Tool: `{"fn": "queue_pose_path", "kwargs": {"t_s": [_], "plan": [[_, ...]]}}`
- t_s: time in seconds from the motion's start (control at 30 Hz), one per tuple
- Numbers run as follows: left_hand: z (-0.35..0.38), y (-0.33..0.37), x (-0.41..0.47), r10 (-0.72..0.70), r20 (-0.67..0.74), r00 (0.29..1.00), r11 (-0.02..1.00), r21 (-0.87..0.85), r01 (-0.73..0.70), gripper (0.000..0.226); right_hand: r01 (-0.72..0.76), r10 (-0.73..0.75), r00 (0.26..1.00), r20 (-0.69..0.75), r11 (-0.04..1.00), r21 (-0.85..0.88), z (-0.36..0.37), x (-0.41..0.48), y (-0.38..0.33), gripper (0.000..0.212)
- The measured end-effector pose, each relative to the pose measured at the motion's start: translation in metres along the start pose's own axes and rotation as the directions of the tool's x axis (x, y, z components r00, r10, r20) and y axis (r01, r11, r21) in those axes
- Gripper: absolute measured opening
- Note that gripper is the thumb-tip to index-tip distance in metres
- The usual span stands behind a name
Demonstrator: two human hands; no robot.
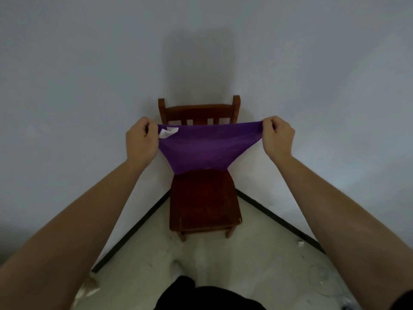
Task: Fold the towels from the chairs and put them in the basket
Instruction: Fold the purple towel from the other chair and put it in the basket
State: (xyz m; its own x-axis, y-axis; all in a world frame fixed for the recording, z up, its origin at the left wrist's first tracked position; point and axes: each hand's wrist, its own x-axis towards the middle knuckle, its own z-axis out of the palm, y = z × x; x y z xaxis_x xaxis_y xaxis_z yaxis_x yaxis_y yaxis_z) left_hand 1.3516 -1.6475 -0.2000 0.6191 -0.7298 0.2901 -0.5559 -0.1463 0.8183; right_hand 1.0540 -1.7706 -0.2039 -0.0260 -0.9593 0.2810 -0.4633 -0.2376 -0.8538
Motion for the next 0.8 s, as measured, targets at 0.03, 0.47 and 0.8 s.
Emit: {"fn": "queue_pose_path", "kwargs": {"t_s": [0.03, 0.47, 0.8], "plan": [[0.003, -0.01, -0.017, -0.02, 0.003, 1.0, 1.0, 0.018, 0.02, 0.025, 0.006, -0.005, 1.0, 0.021, 1.0, -0.028, -0.001, -0.016, 0.013, 0.028], [0.042, -0.133, -0.221, -0.476, 0.301, 0.827, 0.856, 0.374, 0.357, 0.024, -0.206, 0.366, 0.859, 0.358, 0.888, -0.412, -0.014, -0.185, 0.175, 0.028], [0.063, -0.189, -0.277, -0.65, 0.399, 0.646, 0.74, 0.526, 0.42, 0.025, -0.236, 0.511, 0.705, 0.491, 0.823, -0.517, -0.015, -0.236, 0.228, 0.028]]}}
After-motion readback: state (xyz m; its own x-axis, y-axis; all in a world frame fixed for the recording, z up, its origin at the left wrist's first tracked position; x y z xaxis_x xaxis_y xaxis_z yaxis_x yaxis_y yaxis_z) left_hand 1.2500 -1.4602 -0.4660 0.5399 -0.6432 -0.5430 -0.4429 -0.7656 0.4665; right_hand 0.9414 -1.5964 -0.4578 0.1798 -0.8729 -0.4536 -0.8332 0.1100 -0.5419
